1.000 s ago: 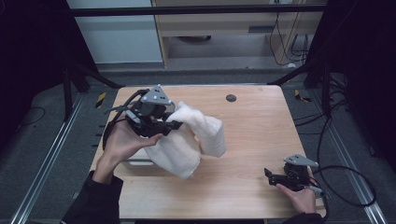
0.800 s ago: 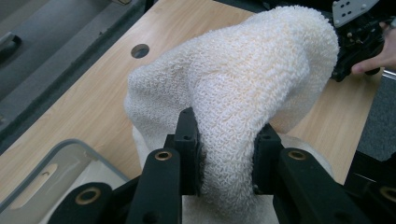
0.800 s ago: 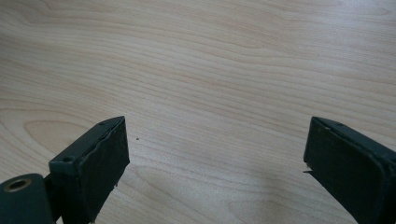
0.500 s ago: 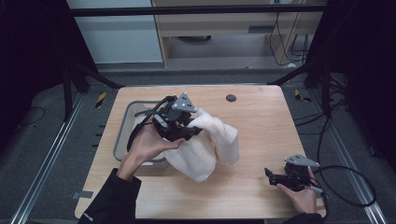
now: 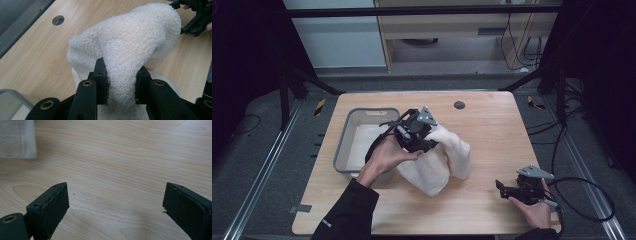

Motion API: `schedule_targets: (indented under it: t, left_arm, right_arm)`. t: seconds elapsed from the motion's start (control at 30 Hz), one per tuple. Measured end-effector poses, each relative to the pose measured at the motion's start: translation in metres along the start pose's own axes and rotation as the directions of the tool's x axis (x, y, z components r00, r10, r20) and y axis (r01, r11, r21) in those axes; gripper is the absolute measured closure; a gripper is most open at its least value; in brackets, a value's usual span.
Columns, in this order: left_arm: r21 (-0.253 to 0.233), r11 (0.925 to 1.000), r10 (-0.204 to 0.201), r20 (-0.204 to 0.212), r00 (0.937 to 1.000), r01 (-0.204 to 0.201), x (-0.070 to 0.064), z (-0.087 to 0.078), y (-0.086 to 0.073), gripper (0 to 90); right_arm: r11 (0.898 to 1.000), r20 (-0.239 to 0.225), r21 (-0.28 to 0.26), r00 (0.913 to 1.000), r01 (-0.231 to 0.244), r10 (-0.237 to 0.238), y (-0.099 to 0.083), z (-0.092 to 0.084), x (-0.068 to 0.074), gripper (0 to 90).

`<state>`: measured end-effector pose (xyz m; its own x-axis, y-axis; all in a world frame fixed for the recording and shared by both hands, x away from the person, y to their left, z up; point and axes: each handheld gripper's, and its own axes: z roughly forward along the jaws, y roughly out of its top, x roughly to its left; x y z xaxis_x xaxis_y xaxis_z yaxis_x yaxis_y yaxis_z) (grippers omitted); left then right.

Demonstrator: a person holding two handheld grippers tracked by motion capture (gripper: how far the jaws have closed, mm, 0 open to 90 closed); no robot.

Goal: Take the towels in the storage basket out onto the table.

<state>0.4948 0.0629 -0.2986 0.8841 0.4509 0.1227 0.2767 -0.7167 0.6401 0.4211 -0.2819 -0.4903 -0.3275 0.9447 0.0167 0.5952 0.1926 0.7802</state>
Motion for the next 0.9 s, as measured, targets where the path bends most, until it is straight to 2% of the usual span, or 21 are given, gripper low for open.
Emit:
schedule_targets:
  t: [0.17,0.43,0.67,0.9]
  left_arm:
    - [0.023,0.9997,0.003,0.010,0.9999,-0.003,0.001,0.017,-0.003,69.6]
    - [0.018,0.9998,-0.008,0.022,0.9997,0.007,0.000,0.035,-0.008,69.4]
    - [-0.003,0.9996,-0.028,0.032,0.9991,0.028,-0.001,0.053,-0.020,68.4]
    - [0.000,0.9991,-0.043,0.047,0.9979,0.043,-0.004,0.066,-0.033,66.8]
  right_arm:
    - [1.000,0.001,0.000,1.0000,0.001,-0.001,0.000,0.000,0.000,6.8]
    - [1.000,0.003,0.002,1.0000,0.005,-0.005,0.000,0.000,0.000,6.8]
    - [1.000,0.004,0.005,1.0000,0.008,-0.008,0.000,0.001,0.000,6.8]
    - [1.000,0.001,0.012,1.0000,0.004,-0.004,0.000,0.001,0.001,6.7]
